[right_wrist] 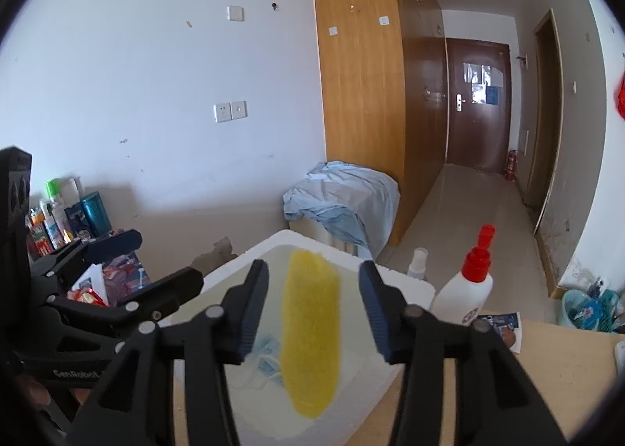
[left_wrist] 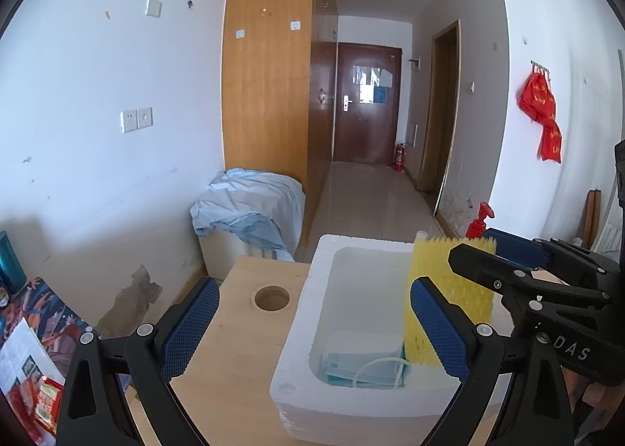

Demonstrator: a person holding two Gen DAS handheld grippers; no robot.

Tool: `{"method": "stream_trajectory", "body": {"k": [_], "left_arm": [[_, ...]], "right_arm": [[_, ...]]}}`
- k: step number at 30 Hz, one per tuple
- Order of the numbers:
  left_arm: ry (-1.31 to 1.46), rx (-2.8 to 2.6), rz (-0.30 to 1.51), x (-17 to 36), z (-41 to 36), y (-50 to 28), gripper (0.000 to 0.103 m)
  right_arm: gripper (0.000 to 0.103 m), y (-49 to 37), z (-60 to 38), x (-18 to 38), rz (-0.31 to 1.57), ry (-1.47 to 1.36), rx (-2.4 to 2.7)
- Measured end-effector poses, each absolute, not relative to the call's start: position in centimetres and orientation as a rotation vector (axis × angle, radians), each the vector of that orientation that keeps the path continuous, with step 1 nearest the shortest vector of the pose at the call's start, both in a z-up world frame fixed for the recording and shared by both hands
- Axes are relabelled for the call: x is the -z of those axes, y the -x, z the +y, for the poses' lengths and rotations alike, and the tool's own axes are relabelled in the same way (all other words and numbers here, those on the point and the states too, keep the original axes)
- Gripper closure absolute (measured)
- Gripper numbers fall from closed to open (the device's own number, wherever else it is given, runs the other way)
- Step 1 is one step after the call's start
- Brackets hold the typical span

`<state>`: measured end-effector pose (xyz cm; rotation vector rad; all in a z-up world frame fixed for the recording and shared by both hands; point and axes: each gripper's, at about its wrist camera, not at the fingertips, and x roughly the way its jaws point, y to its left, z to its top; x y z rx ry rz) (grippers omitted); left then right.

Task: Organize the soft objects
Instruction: 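Open the left gripper to drop the mask while the right gripper releases the net into the box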

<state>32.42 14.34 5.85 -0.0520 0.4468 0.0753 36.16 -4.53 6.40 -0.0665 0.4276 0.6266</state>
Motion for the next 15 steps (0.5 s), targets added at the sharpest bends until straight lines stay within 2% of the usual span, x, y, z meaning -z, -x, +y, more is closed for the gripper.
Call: {"method": "stream_trajectory", "body": {"k": [6, 11, 13, 15], "left_arm": [[0.054, -0.076, 0.442, -5.8, 14.4, -32.2, 0.004], [0.073, -0.082, 0.424, -6.1, 15.0, -31.4, 0.004], [0.076, -0.079, 0.426, -6.2, 15.1, -31.1, 0.004], [0.076, -0.081, 0.426, -6.3, 15.1, -30.9, 0.004]], "right_arm": [[0.046, -36.1, -4.8, -6.5, 0.429, 0.055, -0.625], [0.029, -35.9, -5.5, -7.2, 0.409, 0.025, -0.623], [0.023, -35.5, -5.9, -7.8, 0.389, 0.008, -0.617], [0.023, -35.2, -6.3, -8.2, 0.373, -0.004, -0.62]]}}
